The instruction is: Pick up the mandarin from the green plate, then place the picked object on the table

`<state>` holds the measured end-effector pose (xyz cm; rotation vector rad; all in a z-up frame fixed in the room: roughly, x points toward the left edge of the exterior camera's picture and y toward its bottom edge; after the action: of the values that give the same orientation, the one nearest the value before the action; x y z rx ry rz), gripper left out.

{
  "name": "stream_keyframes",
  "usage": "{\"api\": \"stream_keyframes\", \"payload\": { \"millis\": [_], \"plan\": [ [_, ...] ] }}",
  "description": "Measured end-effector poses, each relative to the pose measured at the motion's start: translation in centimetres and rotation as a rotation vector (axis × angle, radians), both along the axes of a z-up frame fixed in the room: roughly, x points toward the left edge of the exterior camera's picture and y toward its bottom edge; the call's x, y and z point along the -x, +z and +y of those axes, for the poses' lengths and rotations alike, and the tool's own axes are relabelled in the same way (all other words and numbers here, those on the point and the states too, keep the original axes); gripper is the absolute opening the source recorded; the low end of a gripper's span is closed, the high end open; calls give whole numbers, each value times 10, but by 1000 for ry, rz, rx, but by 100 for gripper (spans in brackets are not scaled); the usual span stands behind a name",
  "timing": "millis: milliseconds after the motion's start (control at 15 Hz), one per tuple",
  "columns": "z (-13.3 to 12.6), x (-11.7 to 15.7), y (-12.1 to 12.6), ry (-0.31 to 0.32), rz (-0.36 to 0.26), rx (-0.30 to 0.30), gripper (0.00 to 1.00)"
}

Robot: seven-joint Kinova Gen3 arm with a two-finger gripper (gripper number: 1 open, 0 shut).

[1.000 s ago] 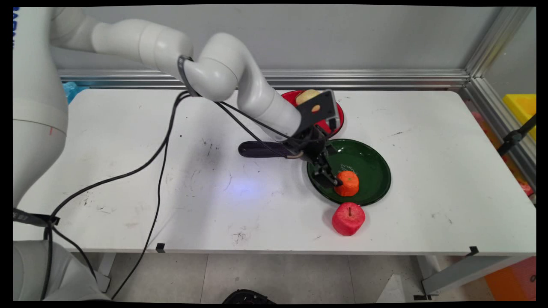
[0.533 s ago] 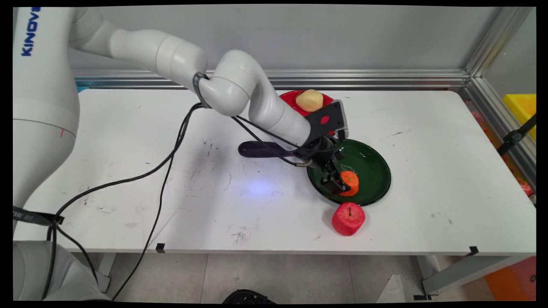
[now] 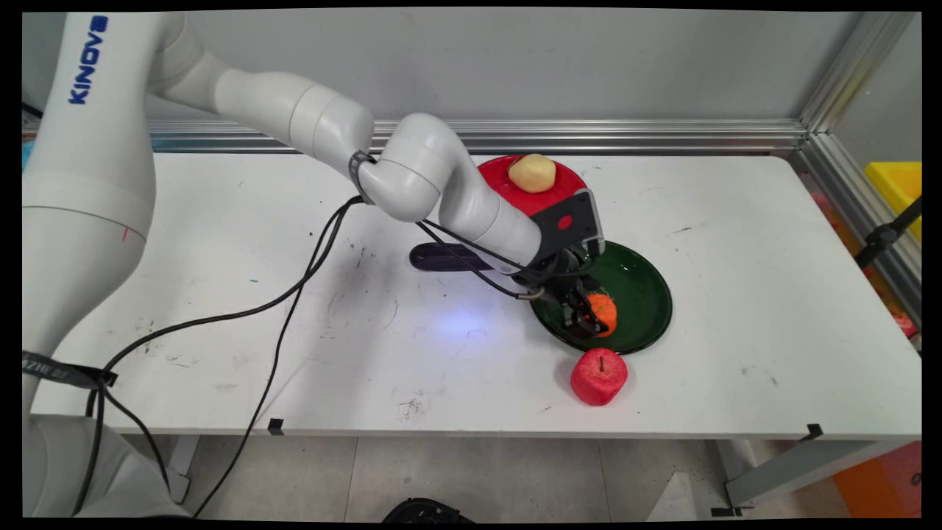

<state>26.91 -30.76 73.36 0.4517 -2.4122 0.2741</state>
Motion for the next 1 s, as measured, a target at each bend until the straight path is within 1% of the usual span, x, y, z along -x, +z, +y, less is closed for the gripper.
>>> {"api": "stream_keyframes", "payload": {
  "millis": [267,467,733,1000],
  "plan": [
    [-3,2,-3,6,6,0,0],
    [-8,4,3,7,14,4,0],
    [-16,-2,26,3,20,5,0],
    [-20,-21,55,-17,7,-5,0]
  ]
}}
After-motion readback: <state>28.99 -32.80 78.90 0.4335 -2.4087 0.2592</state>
